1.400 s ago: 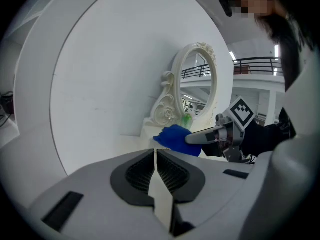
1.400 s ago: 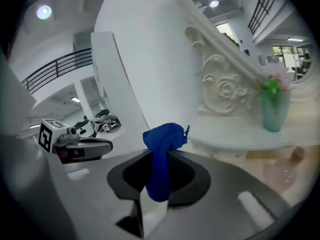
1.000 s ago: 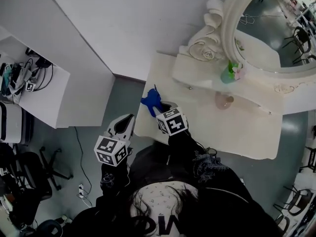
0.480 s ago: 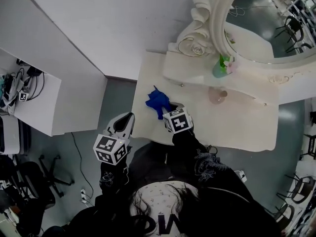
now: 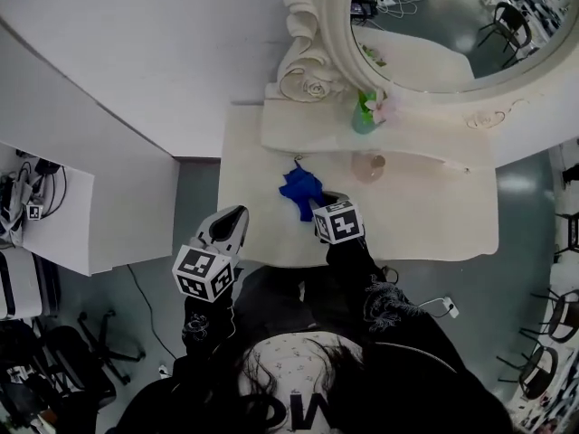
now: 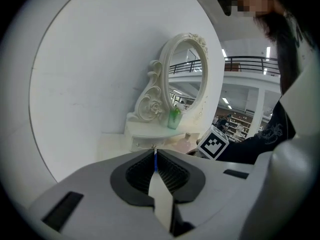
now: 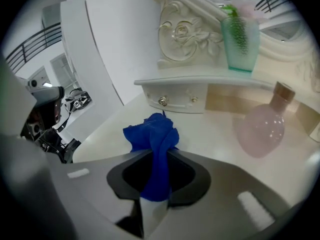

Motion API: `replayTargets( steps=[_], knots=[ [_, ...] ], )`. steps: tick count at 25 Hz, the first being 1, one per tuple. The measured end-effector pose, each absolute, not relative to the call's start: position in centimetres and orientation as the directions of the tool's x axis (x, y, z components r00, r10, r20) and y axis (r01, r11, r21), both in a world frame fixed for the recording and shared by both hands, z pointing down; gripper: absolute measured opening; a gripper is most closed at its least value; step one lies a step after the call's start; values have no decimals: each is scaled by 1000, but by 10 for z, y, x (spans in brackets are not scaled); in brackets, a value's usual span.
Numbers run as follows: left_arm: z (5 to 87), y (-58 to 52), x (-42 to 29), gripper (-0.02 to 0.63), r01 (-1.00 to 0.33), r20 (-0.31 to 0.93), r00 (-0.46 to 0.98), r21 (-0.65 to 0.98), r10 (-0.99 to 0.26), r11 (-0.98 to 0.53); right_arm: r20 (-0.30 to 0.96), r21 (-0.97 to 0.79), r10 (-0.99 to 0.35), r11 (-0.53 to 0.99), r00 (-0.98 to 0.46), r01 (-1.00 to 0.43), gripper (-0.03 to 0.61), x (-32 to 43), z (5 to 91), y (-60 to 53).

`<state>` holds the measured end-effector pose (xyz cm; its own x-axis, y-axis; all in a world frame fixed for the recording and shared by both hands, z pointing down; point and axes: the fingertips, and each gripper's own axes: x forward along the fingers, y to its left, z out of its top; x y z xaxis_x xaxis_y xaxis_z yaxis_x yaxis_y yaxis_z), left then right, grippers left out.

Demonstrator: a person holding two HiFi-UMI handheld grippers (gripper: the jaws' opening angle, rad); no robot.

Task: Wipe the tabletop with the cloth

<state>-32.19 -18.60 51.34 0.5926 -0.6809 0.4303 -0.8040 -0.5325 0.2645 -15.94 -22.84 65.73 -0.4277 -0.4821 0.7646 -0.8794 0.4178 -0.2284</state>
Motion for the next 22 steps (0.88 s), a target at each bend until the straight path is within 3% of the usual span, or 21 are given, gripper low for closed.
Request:
replayTargets(
  steps=[22],
  knots=[
    [501,-180,-129,-6,-708,455,686,238,-567,-665,783,-226,-548,193,-296,-955,83,94,659,-200]
  ],
)
